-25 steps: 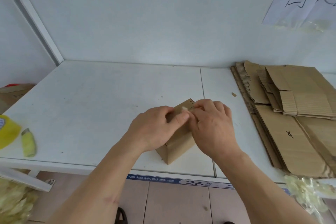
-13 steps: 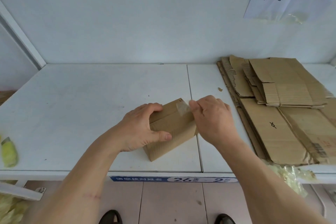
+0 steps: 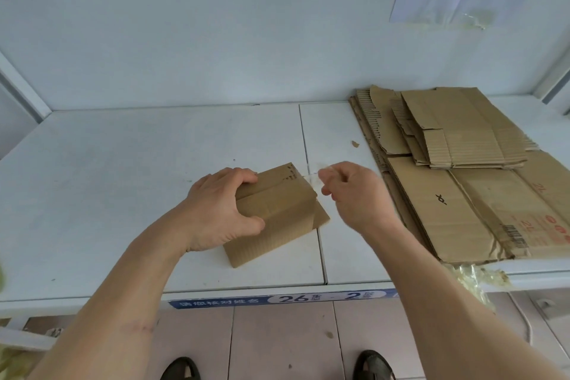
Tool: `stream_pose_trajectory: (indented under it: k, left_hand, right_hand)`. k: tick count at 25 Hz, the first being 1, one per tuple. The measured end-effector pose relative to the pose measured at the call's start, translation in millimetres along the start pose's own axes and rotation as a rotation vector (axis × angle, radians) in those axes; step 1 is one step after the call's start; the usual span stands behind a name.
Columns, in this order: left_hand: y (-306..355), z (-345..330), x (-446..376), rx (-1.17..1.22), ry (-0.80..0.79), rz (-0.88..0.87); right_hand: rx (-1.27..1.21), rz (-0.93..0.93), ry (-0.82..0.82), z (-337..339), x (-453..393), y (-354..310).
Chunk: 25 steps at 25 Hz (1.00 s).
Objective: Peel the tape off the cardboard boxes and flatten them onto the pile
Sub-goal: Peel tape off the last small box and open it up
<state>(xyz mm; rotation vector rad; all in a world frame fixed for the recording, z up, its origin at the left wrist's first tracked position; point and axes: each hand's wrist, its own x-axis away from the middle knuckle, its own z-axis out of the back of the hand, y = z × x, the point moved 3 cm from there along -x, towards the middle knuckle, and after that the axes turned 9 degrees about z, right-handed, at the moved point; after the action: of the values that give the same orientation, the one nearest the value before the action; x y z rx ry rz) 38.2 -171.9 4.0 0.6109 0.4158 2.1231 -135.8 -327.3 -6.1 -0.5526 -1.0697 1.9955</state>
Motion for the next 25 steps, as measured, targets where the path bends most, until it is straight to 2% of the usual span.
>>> stream_pose_trajectory:
  k: [5,11,14,19,22,23,25]
  left_hand:
    - [29.2,-13.9,0.1,-0.279,0.16,-0.059]
    - [29.0,-17.7,3.5,-0.256,0.215,-0.094]
    - [28.5,-17.1,3.5,-0.237,0.209,-0.087]
    - [25.3,-16.0,2.4,-0.213,0.197,-0.071]
    - [24.9,-15.2,1.1,-0.193,0.158,-0.054]
    - [25.5,-15.1,1.3,-0.188,0.156,-0.05]
    - [26.3,-15.4,2.6,-0.191,0.163,-0.045]
  right_hand:
    - [-0.037,0.097,-0.084,-13.1,14.1,-13.6]
    - [-0.074,0.047,-0.111,-17.1,7.5,-9.5]
    - [-0.257,-0.019,-0.067,-17.9,0.6,-2.6]
    - [-0.64,-0.334,0.105,-3.8,-5.8,20.1]
    - [-0.839,-0.462,0.211,1.0,-4.4,28.3]
    - [-0.86,-0.475,0.261,2.1,-3.1,28.9]
    - [-0.655,-0.38,0.294,0.3,-1.6,28.0]
